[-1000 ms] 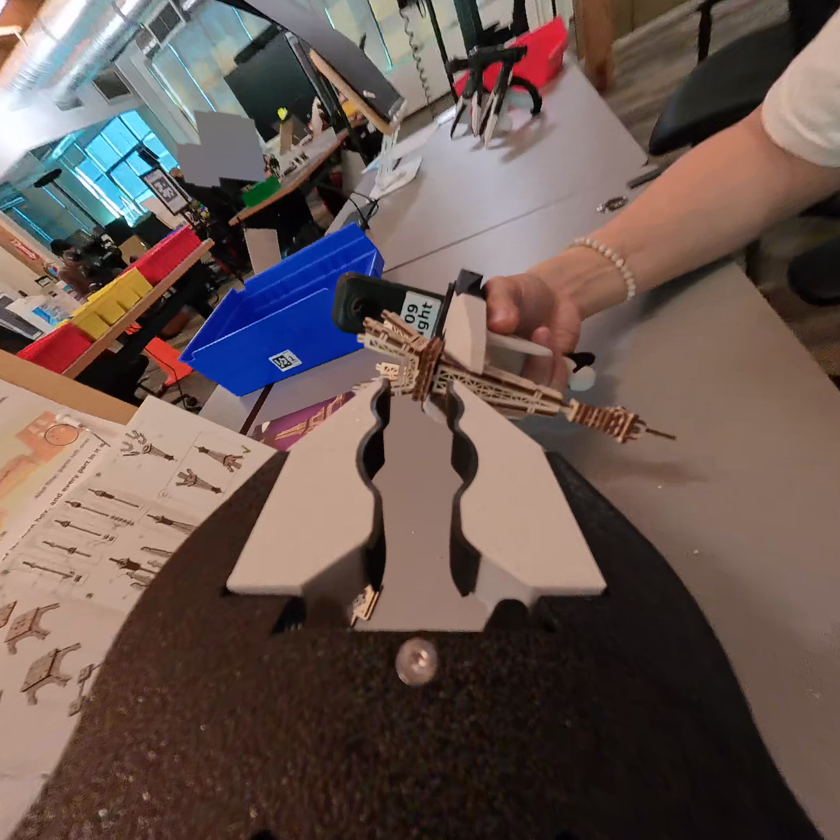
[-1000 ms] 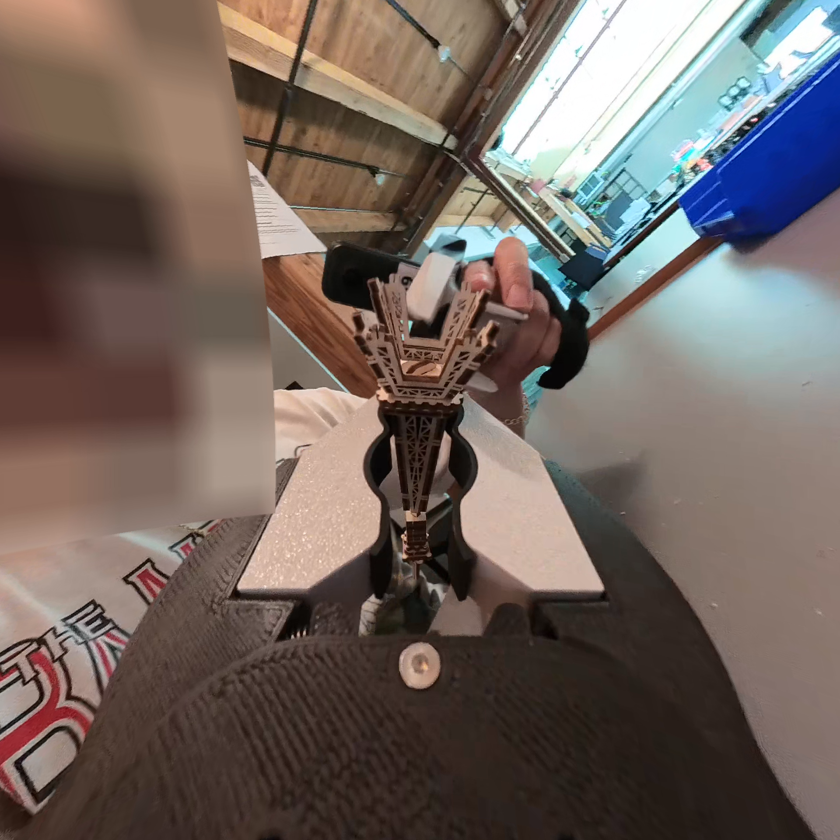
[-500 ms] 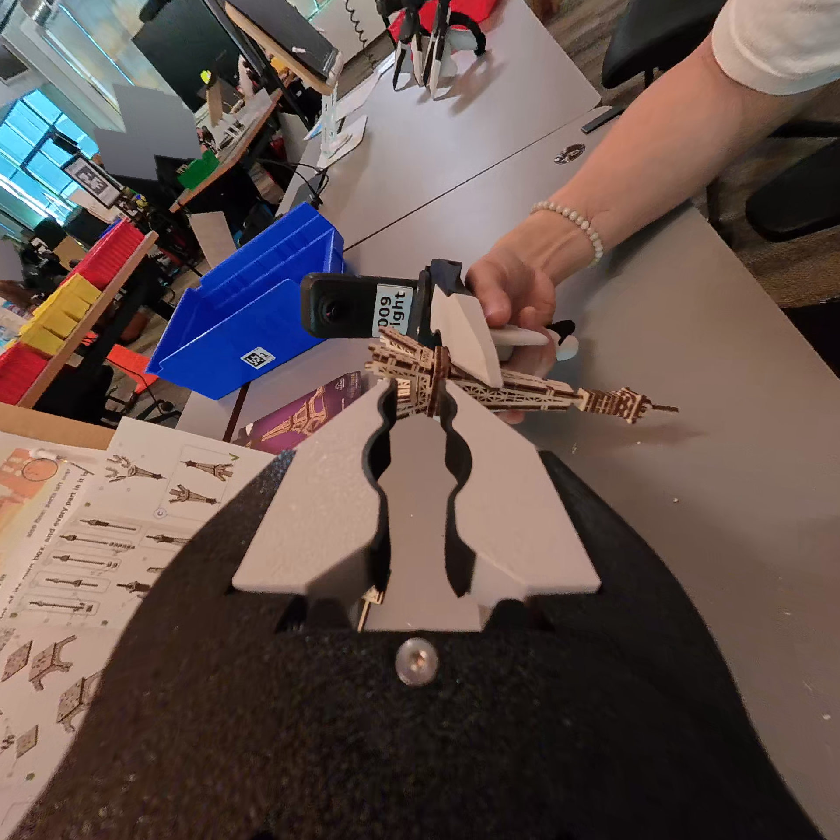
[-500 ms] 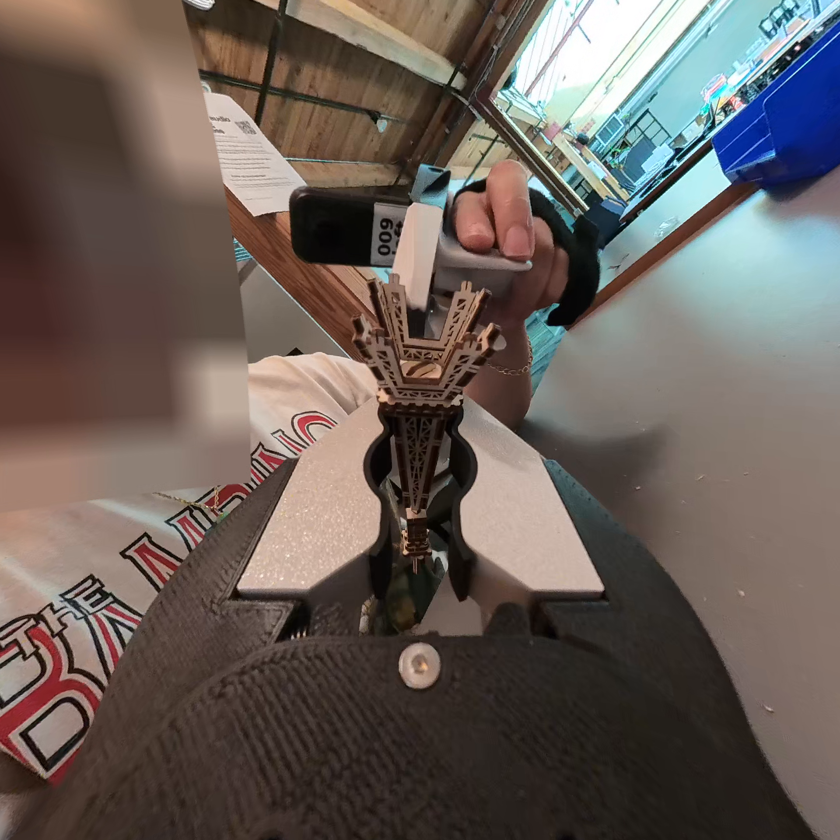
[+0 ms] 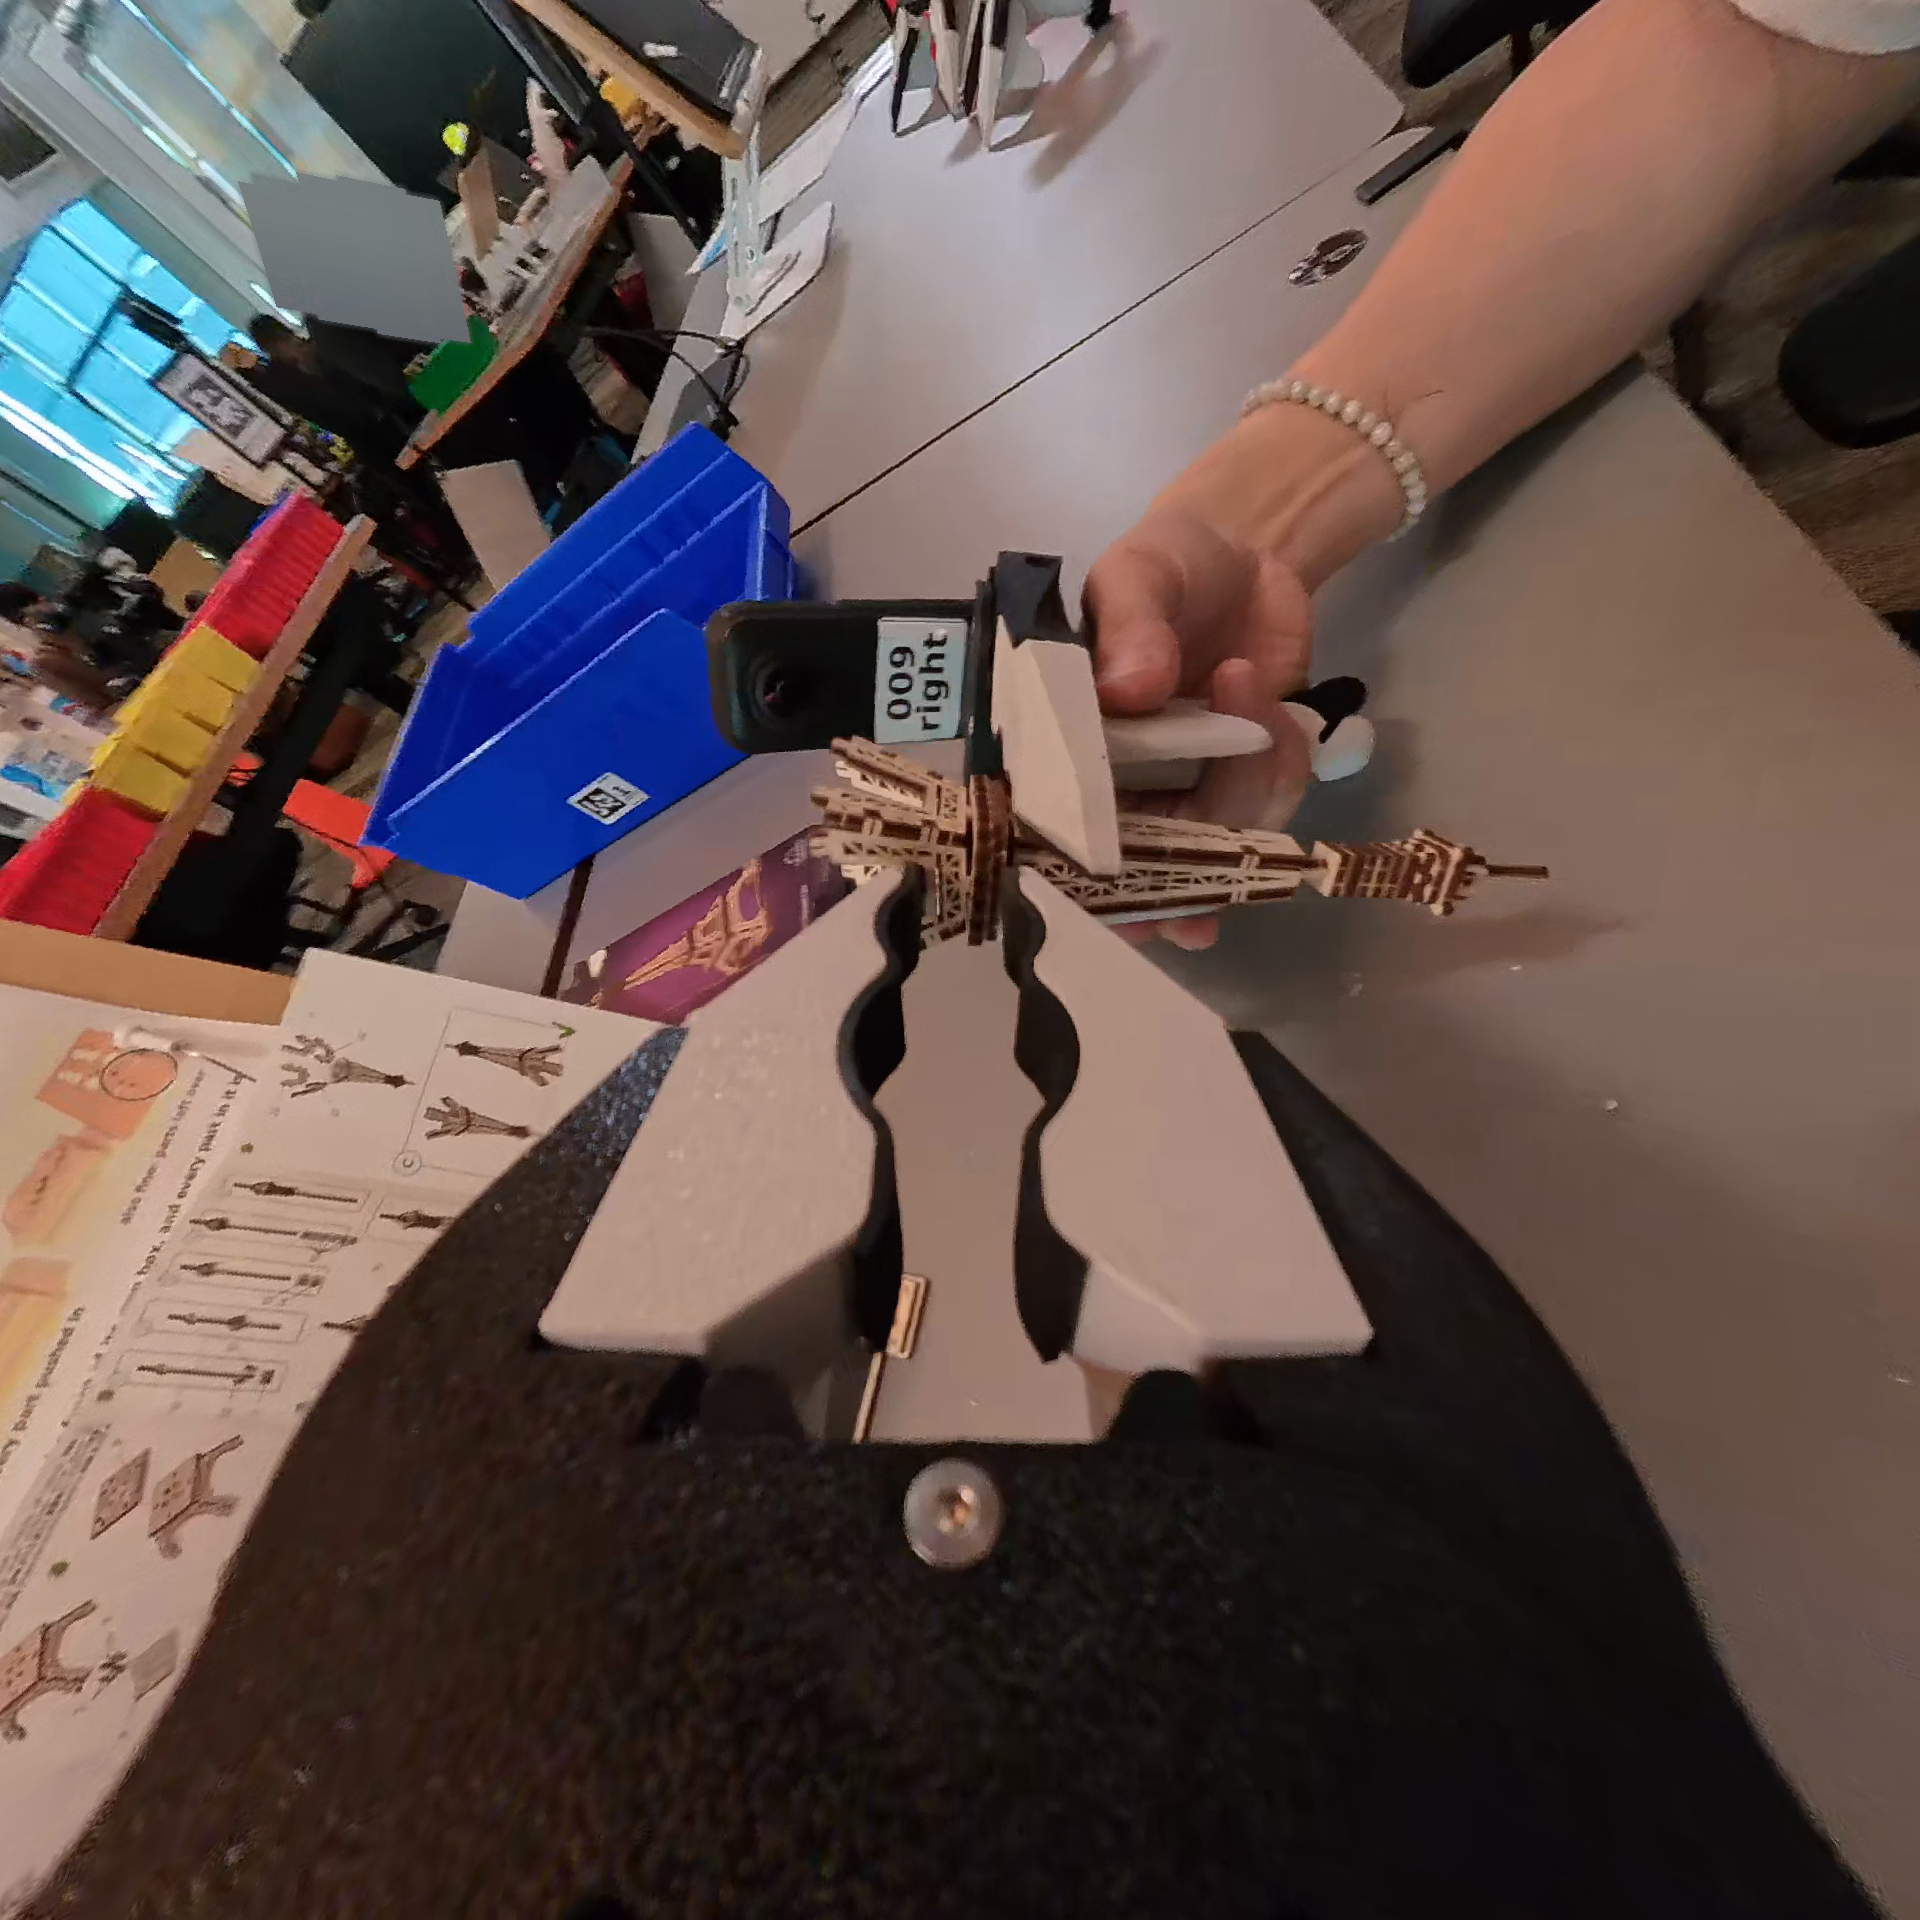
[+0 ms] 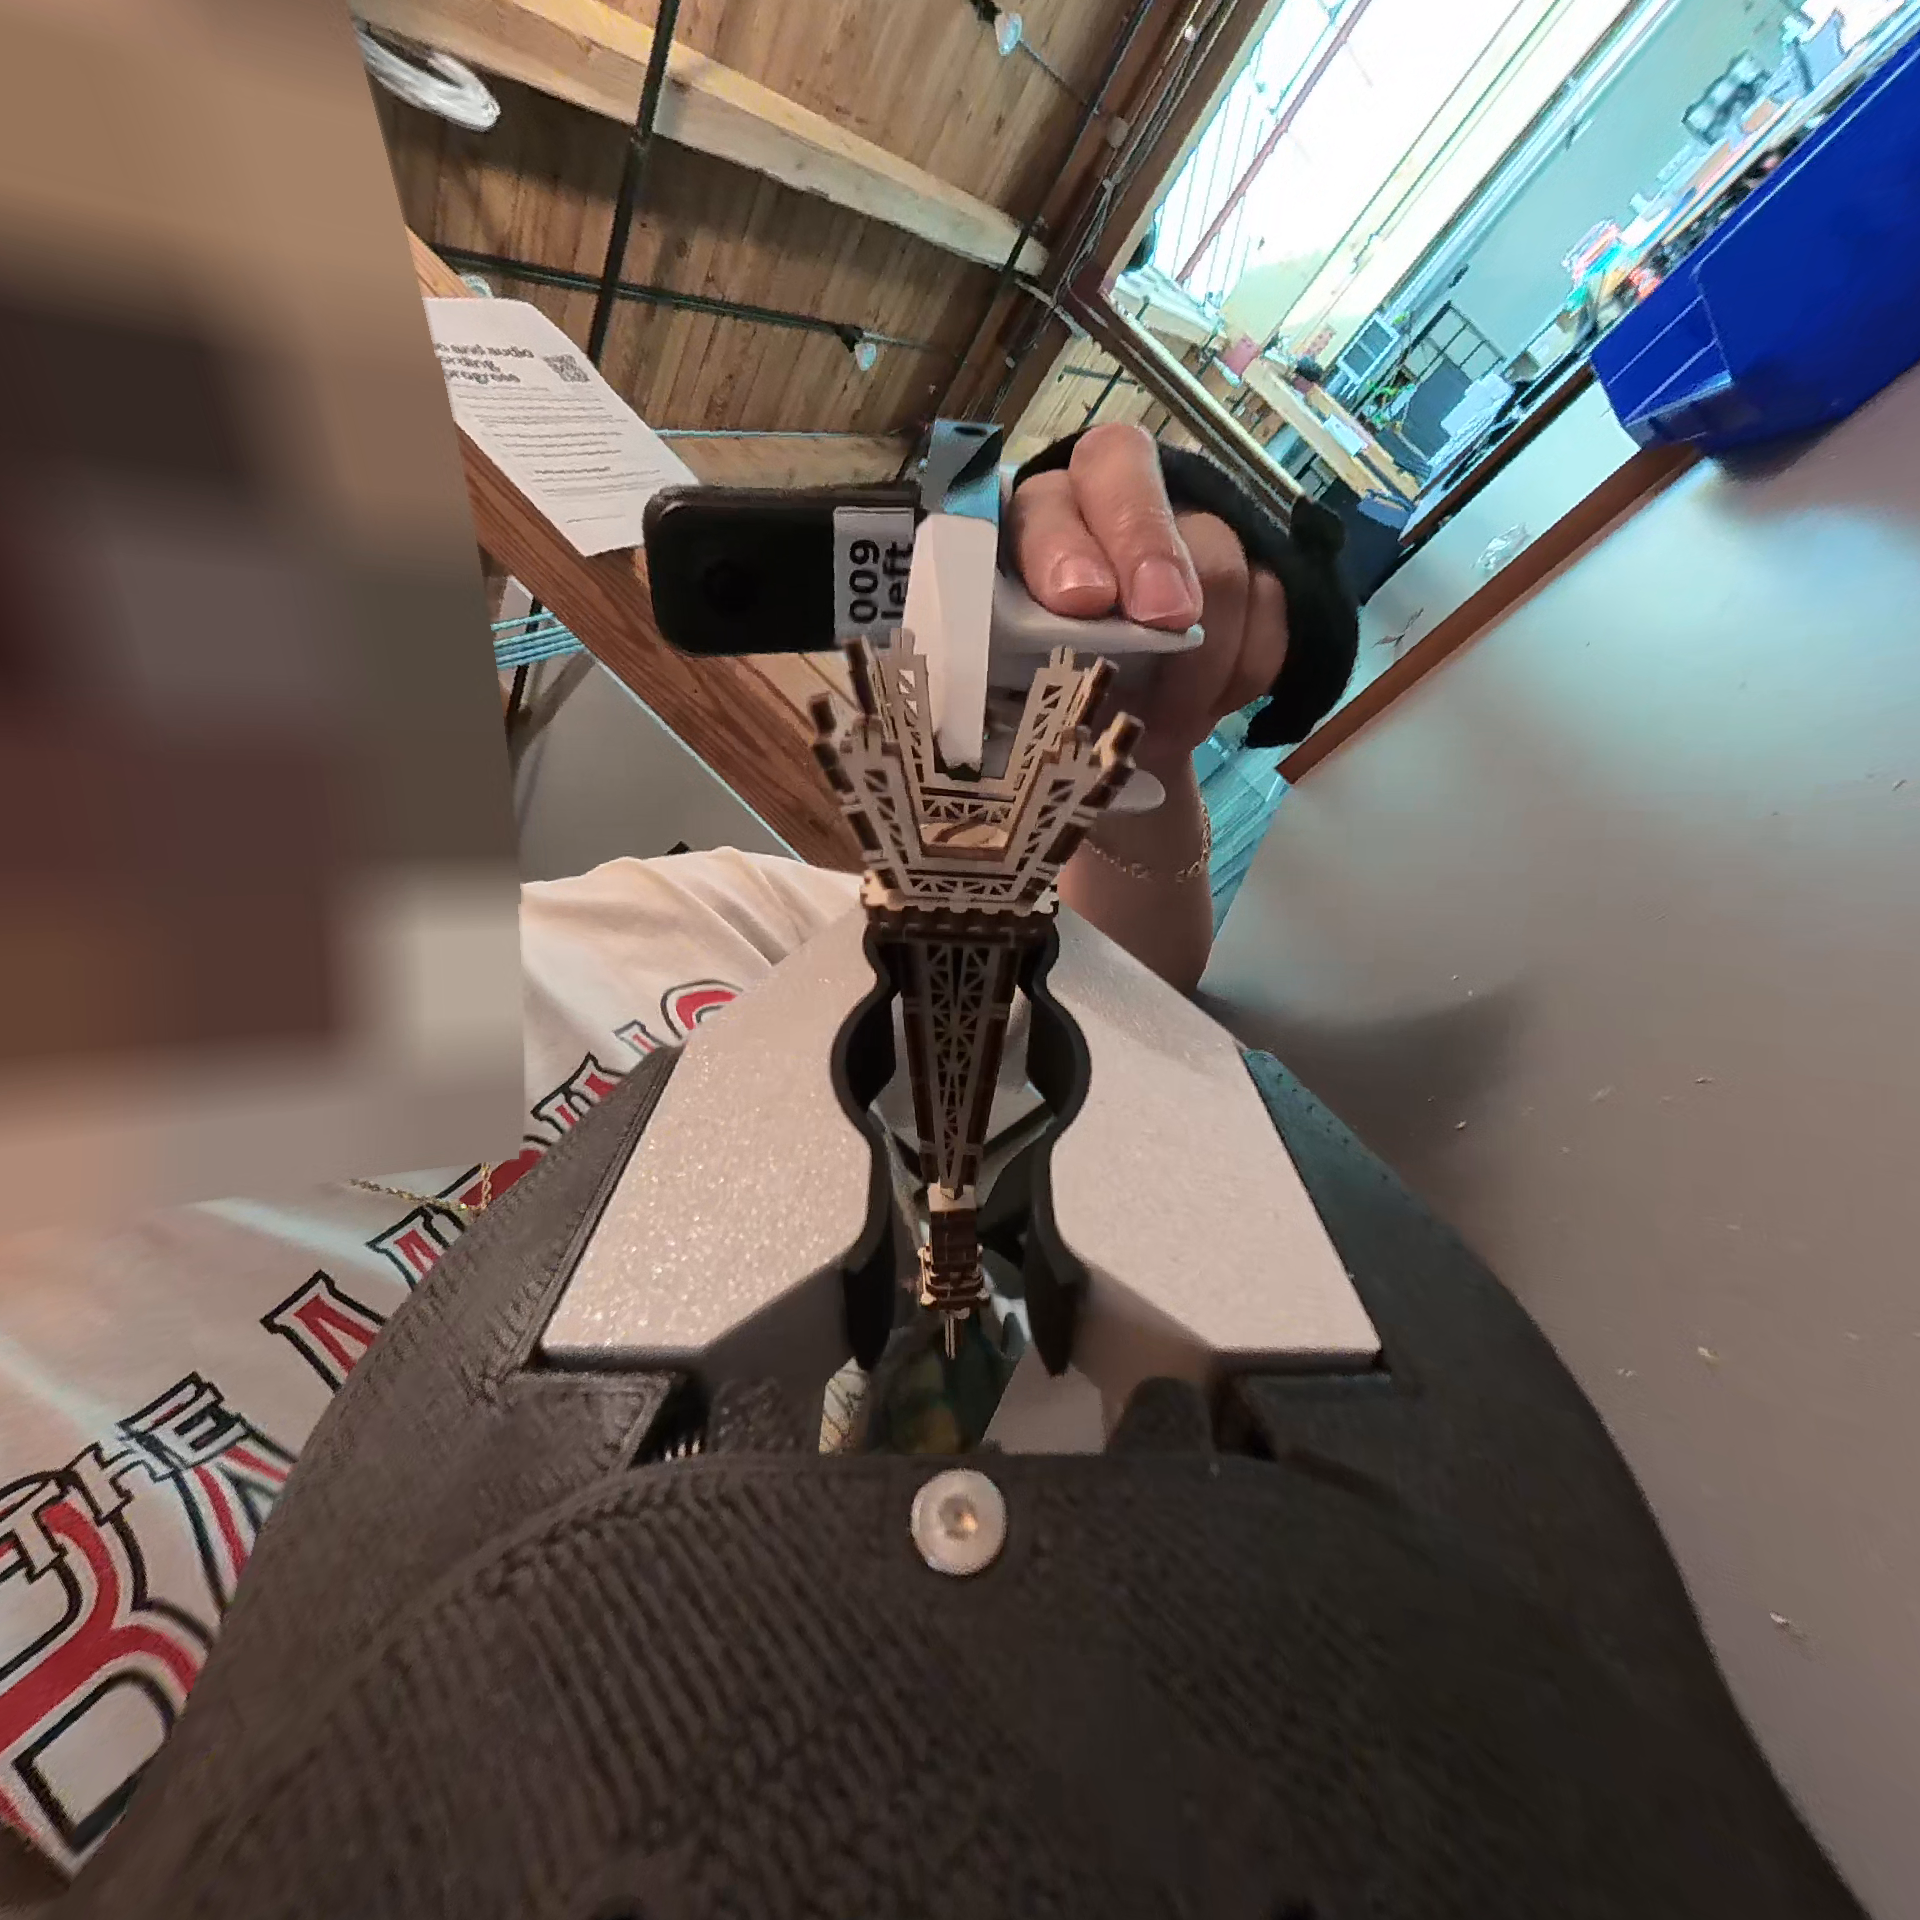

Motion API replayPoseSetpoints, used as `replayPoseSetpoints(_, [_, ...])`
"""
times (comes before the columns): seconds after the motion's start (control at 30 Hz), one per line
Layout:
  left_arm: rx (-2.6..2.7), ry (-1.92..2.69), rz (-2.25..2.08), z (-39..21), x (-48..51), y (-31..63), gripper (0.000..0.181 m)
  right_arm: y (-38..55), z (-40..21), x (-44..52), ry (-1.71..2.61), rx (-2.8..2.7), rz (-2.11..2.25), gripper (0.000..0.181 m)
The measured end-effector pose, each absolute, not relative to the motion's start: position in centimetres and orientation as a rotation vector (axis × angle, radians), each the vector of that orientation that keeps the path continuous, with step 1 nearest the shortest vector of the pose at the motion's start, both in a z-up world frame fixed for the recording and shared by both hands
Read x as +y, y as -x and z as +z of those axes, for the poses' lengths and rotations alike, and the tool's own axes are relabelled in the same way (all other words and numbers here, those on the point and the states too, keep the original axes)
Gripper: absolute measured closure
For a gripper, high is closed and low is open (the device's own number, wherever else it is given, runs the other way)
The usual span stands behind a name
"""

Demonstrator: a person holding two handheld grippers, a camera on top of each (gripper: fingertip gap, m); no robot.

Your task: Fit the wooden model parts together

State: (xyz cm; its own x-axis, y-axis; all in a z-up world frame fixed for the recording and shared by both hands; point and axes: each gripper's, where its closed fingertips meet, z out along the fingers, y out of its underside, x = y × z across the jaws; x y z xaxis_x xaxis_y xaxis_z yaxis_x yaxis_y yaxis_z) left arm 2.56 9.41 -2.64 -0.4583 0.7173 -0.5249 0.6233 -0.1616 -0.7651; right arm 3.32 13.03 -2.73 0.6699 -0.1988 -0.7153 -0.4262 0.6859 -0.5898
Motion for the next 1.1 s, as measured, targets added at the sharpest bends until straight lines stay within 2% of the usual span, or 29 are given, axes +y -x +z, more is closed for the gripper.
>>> replayPoseSetpoints(0.1, [-2.027,1.617,1.759,-3.0,8.8,-3.1,0.168,-3.8,-3.1,12.3,0.808,0.885,0.1,0.162])
replayPoseSetpoints(0.23, [-2.04,1.581,1.814,-3.1,8.7,-3.8,0.169,-4.0,-4.2,11.3,0.839,0.945,-0.01,0.144])
replayPoseSetpoints(0.37, [-2.033,1.492,1.826,-3.6,8.6,-4.2,0.169,-4.5,-4.3,10.2,0.835,0.979,-0.108,0.154])
replayPoseSetpoints(0.43, [-2.04,1.404,1.785,-4.0,8.7,-4.7,0.169,-4.6,-4.6,9.9,0.942,1.006,-0.217,0.149])
replayPoseSetpoints(0.5, [-2.053,1.328,1.756,-4.5,8.7,-5.4,0.169,-4.4,-4.7,9.0,1.123,1.017,-0.455,0.136])
replayPoseSetpoints(0.6, [-2.035,1.25,1.673,-5.5,9.0,-5.5,0.169,-4.1,-3.4,7.2,1.391,0.979,-0.989,0.138])
replayPoseSetpoints(0.67, [-2.015,1.192,1.584,-6.0,9.2,-5.1,0.169,-4.0,-3.1,7.6,1.552,0.907,-1.234,0.161])
replayPoseSetpoints(0.77, [-2.059,1.191,1.522,-7.1,9.0,-5.1,0.169,-4.4,-5.4,8.5,1.802,0.884,-1.29,0.154])
replayPoseSetpoints(0.9, [-2.058,1.227,1.495,-7.5,9.3,-4.6,0.169,-3.7,-6.7,8.6,1.888,0.933,-1.149,0.146])
replayPoseSetpoints(1.03, [-2.075,1.297,1.481,-7.7,9.4,-4.0,0.169,-3.4,-6.8,9.3,1.933,0.909,-1.112,0.158])
replayPoseSetpoints(1.1, [-2.096,1.359,1.472,-8.0,9.5,-3.9,0.169,-3.5,-7.2,9.5,1.97,0.909,-1.126,0.157])
